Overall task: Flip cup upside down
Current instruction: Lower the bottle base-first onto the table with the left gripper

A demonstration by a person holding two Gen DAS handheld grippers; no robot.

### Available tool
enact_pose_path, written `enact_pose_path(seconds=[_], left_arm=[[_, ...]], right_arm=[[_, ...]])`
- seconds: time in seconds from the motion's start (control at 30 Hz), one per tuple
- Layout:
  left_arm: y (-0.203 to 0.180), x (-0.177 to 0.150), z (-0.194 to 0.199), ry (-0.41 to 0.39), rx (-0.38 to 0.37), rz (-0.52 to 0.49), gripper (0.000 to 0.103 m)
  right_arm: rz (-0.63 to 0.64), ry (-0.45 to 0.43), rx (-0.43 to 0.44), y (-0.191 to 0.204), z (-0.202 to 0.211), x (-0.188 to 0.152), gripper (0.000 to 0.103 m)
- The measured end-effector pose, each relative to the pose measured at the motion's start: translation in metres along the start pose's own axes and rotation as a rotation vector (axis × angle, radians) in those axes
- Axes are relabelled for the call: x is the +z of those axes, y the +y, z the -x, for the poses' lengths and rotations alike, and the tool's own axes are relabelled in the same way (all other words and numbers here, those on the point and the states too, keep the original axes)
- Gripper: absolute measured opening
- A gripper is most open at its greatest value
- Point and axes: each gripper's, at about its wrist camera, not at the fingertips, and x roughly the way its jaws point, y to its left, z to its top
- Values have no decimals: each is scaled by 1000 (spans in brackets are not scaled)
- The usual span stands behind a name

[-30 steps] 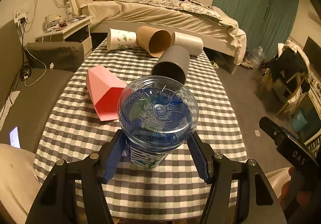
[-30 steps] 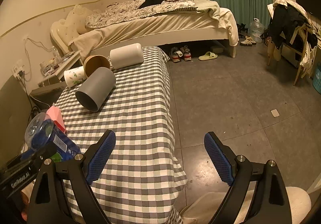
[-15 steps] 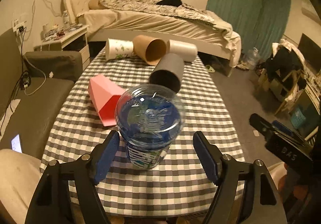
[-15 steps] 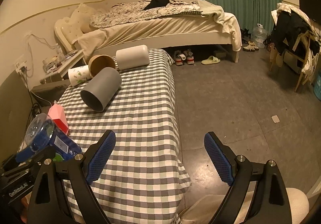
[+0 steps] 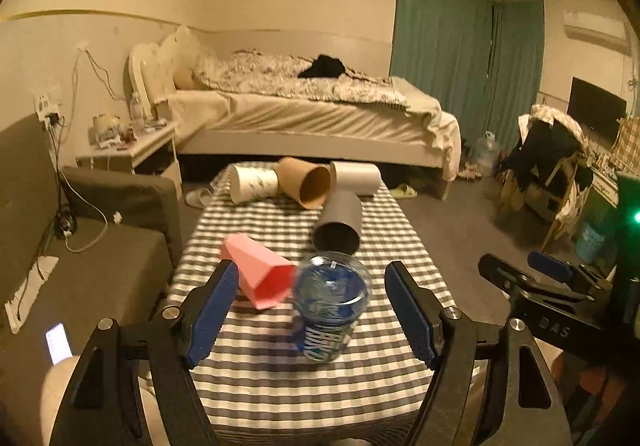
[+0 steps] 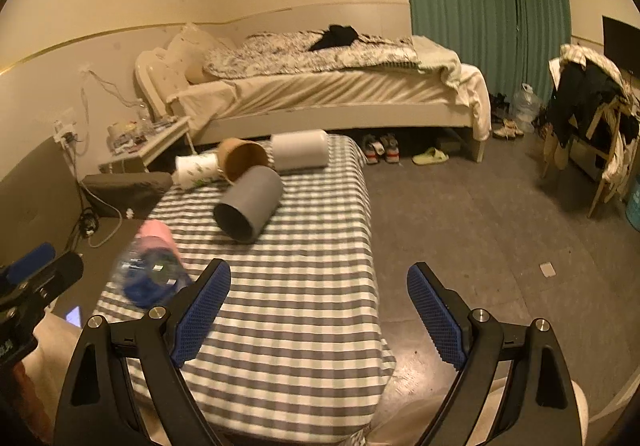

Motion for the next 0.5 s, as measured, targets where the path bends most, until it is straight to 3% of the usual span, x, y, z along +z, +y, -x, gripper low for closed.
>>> enact_pose_path(seconds=[0.23, 0.5], left_arm=[[33, -12, 9, -7, 28, 35, 78], [49, -33, -2, 29, 69, 46, 78]], right_arm=[[60, 0, 48, 33, 22, -9, 90], [145, -4, 24, 61, 12, -29, 90]])
